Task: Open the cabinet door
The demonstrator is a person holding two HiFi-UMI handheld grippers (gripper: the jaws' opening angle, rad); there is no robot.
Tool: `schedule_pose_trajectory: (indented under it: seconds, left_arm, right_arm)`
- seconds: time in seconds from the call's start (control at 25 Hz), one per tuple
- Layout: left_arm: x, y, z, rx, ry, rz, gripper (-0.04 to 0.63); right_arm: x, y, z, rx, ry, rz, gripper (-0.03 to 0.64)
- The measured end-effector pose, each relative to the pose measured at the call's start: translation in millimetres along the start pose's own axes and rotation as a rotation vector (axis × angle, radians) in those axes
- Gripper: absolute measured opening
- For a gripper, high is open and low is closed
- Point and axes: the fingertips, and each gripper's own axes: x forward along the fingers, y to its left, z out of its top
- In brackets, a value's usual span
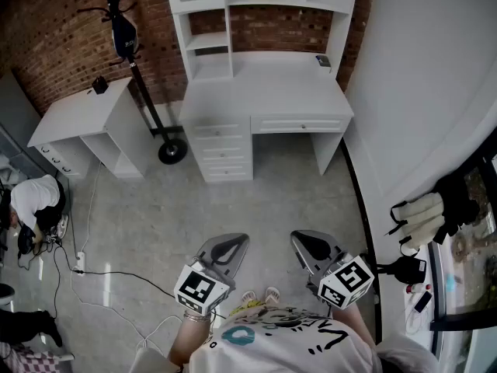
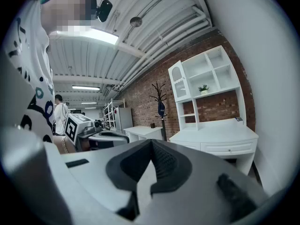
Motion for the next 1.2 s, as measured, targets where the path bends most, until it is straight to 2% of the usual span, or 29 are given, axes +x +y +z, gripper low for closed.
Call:
schedule_pose_trajectory:
  seconds: [0.48,0.72,1.2]
  left_arm:
    - [-9.5,0.6,0.2,-0.009,0.0,-0.015,0.015]
    - [-16.5,9.2,-2.5,-0.011,0.01,-0.007,0.014]
    - [-36.0,35.2,-23.1,-0.022,0.028,0.009,0.014]
  right_arm:
    - [6.8,18.1,0.4,-0.004,0.009,0.02,0.026]
    - [17.4,28.6,-0.4,0.008,0.0,0.085,0.028]
    - [39.9,36.1,-14.3,-0.017,0.024,0.041,0.028]
